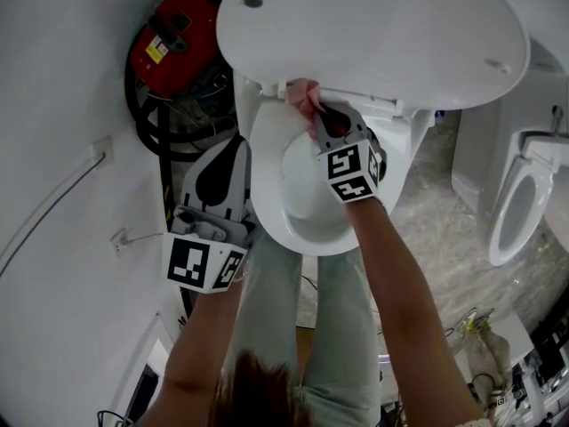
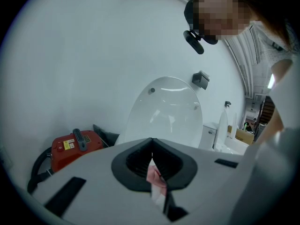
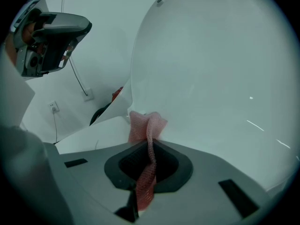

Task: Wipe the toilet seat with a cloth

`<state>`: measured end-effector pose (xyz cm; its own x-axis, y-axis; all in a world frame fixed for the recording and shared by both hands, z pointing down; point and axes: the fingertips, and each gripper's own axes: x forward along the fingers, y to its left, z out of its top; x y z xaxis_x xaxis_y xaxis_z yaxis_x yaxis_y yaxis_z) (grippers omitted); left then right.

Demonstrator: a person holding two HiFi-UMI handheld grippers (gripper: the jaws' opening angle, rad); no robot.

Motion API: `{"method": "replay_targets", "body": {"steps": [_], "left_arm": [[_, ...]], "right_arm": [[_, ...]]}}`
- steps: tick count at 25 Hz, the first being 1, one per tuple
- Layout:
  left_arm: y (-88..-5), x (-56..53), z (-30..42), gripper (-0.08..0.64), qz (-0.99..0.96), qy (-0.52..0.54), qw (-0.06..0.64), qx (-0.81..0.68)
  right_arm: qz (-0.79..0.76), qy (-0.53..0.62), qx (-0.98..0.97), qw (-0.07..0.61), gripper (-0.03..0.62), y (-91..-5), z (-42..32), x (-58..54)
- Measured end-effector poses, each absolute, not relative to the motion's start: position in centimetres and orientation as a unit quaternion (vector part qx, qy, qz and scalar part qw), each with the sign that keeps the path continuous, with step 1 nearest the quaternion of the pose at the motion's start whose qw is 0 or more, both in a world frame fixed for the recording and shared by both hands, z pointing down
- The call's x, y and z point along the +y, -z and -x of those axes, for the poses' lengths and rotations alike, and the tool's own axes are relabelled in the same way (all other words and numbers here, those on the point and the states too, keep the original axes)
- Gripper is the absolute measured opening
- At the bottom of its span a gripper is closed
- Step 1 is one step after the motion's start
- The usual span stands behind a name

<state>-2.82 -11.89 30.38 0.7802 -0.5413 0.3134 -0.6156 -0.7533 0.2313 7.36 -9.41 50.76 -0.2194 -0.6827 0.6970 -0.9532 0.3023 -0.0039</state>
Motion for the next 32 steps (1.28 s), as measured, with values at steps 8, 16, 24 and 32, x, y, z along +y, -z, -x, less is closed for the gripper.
{"method": "replay_targets", "body": {"steps": [8,16,24,32], "left_arm": [[-30.1,-11.0,1.6,0.002,-0.930,-0.116,0.161,-0.310],[-30.0,-10.0,0.6,0.002,-0.928,-0.114,0.161,-0.315],[-30.0,-8.7,-0.7,0.002,-0.928,-0.112,0.159,-0.318],[-30.3,-7.2,-1.4,0.002,-0.924,-0.114,0.162,-0.326]], "right_arm": [[-0.552,-0.228,-0.740,0.309,0.028,-50.9,-10.3,-7.5],[-0.552,-0.228,-0.739,0.312,0.028,-51.1,-13.0,-5.7],[-0.549,-0.223,-0.742,0.313,0.028,-51.1,-15.2,-4.3],[-0.543,-0.227,-0.744,0.317,0.028,-50.9,-17.1,-3.0]]}}
